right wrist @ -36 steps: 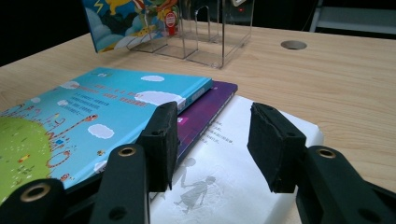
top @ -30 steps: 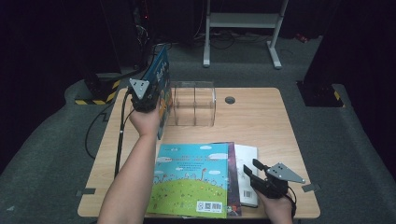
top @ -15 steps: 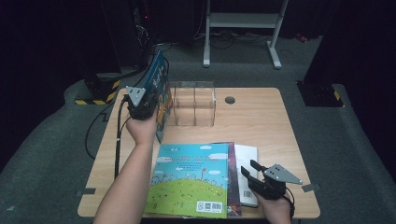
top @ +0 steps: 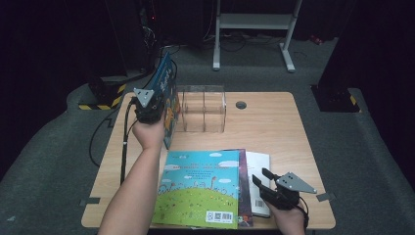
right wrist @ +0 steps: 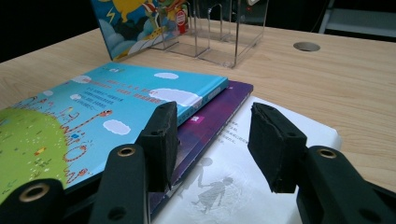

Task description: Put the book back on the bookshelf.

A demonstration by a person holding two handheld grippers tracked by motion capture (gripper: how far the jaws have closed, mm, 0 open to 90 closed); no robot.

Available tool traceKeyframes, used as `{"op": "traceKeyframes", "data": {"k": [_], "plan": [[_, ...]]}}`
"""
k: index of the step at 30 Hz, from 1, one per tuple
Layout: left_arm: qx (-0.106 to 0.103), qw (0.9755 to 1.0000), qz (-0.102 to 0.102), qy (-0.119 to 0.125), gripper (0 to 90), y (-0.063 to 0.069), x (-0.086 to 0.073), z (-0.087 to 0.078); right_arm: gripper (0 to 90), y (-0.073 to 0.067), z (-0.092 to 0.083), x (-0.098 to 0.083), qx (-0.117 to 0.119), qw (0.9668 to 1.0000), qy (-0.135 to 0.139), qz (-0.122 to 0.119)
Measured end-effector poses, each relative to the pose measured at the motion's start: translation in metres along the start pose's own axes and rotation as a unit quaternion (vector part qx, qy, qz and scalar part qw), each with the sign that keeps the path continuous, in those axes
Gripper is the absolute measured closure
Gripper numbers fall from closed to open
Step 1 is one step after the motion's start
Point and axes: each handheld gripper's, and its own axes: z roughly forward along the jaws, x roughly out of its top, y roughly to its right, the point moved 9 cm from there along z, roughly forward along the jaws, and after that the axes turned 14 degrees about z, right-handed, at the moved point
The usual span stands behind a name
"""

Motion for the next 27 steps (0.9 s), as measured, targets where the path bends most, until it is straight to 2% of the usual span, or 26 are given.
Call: {"op": "traceKeyframes", "data": {"k": [10, 16, 21, 27], "plan": [[0.01, 0.9999, 0.003, 0.013, 83.4, 0.001, 0.012, 0.01, 52.4, 0.004, -0.003, 0.002, -0.002, 1.0, 0.005, 0.002], [0.013, 0.9998, -0.003, 0.012, 83.4, -0.001, 0.006, 0.013, 52.5, 0.005, -0.003, 0.002, -0.002, 1.0, 0.006, 0.004], [0.017, 0.9995, -0.018, 0.02, 83.3, -0.005, 0.002, 0.013, 52.6, 0.004, -0.003, 0.002, -0.001, 1.0, 0.005, 0.001], [0.015, 0.9995, -0.017, 0.021, 83.2, -0.006, 0.0, 0.013, 52.7, 0.003, -0.002, 0.001, -0.001, 1.0, 0.003, 0.001]]}}
